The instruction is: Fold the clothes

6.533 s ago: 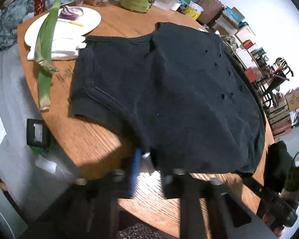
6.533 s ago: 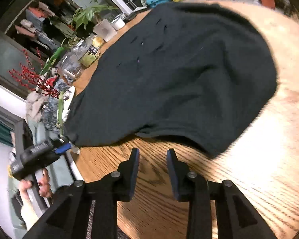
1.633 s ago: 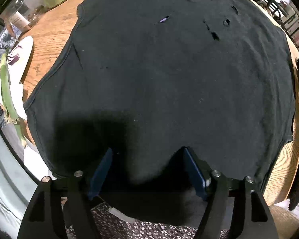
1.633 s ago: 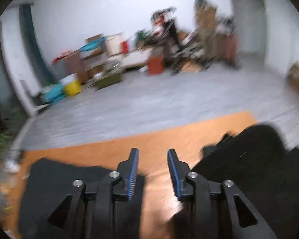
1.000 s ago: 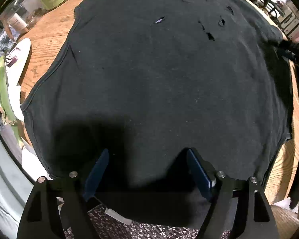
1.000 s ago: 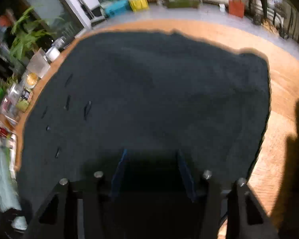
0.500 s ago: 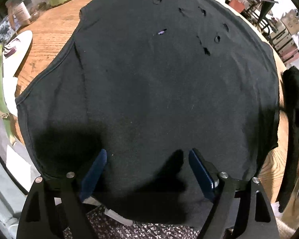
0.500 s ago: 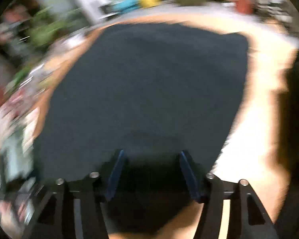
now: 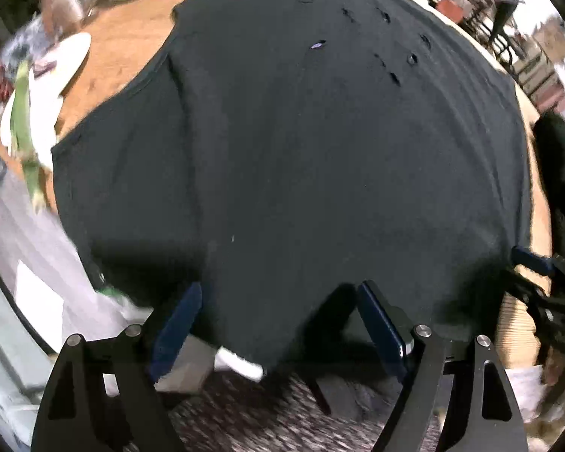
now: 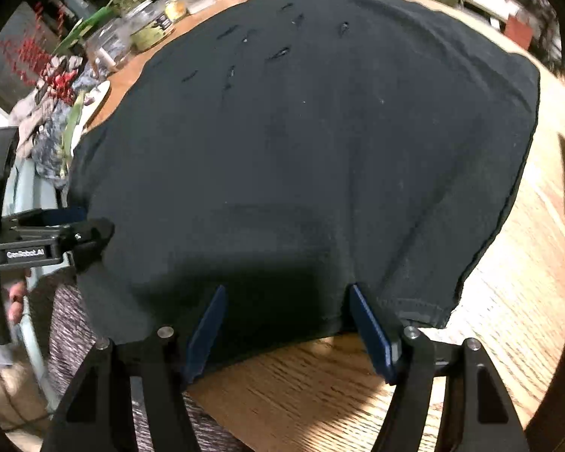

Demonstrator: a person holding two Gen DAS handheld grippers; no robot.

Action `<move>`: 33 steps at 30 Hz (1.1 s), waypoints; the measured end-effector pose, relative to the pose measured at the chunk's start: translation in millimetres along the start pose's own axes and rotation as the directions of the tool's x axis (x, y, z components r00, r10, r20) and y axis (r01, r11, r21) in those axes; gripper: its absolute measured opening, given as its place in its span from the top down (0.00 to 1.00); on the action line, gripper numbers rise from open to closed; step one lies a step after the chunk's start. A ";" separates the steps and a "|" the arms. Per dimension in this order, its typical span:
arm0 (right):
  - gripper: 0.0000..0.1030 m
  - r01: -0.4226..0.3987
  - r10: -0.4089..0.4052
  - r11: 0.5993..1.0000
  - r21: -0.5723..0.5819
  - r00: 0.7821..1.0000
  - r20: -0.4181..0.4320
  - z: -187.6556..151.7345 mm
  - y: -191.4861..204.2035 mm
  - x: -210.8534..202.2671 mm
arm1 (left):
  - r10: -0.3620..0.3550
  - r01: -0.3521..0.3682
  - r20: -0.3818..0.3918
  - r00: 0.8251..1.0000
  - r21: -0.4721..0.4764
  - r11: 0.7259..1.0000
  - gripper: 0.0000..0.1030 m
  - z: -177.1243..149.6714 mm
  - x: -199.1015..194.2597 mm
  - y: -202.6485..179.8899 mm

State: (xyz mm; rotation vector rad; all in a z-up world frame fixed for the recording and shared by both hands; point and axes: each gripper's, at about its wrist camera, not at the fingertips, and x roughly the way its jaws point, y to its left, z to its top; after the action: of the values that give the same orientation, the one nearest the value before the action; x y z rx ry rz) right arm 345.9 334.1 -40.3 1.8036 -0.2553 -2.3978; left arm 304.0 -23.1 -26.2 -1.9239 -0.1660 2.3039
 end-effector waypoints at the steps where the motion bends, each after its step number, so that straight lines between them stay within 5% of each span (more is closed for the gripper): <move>1: 0.40 -0.029 0.029 0.999 0.025 1.000 -0.005 -1.8 -2.4 -4.7 | -0.035 0.035 0.011 0.999 -0.030 0.999 0.19 -4.7 -4.2 8.5; 4: 0.44 -0.227 0.229 0.971 0.068 0.973 -0.022 -12.5 0.6 -20.4 | -0.136 0.139 0.042 0.990 -0.084 0.987 0.20 -14.0 -21.3 20.1; 7: 0.44 -0.426 0.427 0.904 0.035 0.901 -0.080 -41.7 16.6 -31.8 | -0.225 0.230 0.056 0.973 -0.105 0.967 0.21 -16.6 -40.0 16.3; 8: 0.40 -0.470 0.470 0.882 0.026 0.876 -0.105 -51.6 20.3 -33.2 | -0.254 0.260 0.061 0.965 -0.112 0.959 0.21 -17.5 -46.3 15.1; 10: 0.31 -0.488 0.486 0.873 0.021 0.862 -0.142 -67.4 27.9 -26.0 | -0.312 0.319 0.072 0.947 -0.125 0.939 0.21 -19.3 -58.8 12.6; 12: 0.33 -0.457 0.458 0.888 0.048 0.874 -0.162 -64.9 39.2 -6.8 | -0.368 0.377 0.084 0.926 -0.137 0.916 0.21 -21.1 -71.2 10.1; 14: 0.60 -0.419 0.426 0.905 0.078 0.887 -0.181 -60.0 51.0 13.9 | -0.404 0.414 0.096 0.910 -0.142 0.899 0.21 -21.1 -83.1 4.6; 17: 0.82 -0.393 0.404 0.915 0.096 0.895 -0.189 -53.7 59.5 27.8 | -0.333 0.351 0.150 0.931 -0.117 0.929 0.21 -20.2 -97.3 -9.3; 19: 0.85 -0.338 0.346 0.938 0.073 0.911 -0.226 -56.1 65.0 32.7 | -0.259 0.283 0.223 0.940 -0.083 0.956 0.21 -23.7 -106.9 -20.5; 21: 0.82 -0.310 0.317 0.948 0.066 0.914 -0.252 -60.7 58.0 28.7 | -0.195 0.217 0.304 0.932 -0.040 0.975 0.21 -24.4 -112.4 -31.9; 23: 0.54 -0.311 0.325 0.946 0.095 0.916 -0.235 -64.7 37.7 19.3 | -0.155 0.165 0.361 0.919 0.003 0.986 0.21 -27.9 -113.2 -43.1; 25: 0.42 -0.341 0.366 0.926 0.161 0.915 -0.168 -67.9 26.0 15.2 | -0.132 0.127 0.393 0.910 0.038 0.991 0.21 -33.2 -113.0 -53.5; 28: 0.35 -0.403 0.432 0.883 0.240 0.899 -0.079 -67.9 15.5 11.3 | -0.134 0.112 0.414 0.900 0.079 0.991 0.21 -43.7 -109.5 -67.1; 33: 0.28 -0.348 0.372 0.920 0.181 0.921 -0.120 -60.5 36.5 16.7 | -0.122 0.070 0.453 0.883 0.130 0.989 0.21 -60.9 -117.7 -69.7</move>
State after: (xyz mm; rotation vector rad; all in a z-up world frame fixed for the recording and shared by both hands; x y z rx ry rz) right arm 399.5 291.6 -64.7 1.8010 -0.7100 -2.0241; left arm 386.9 24.9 88.9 -1.2559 -0.1712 2.5972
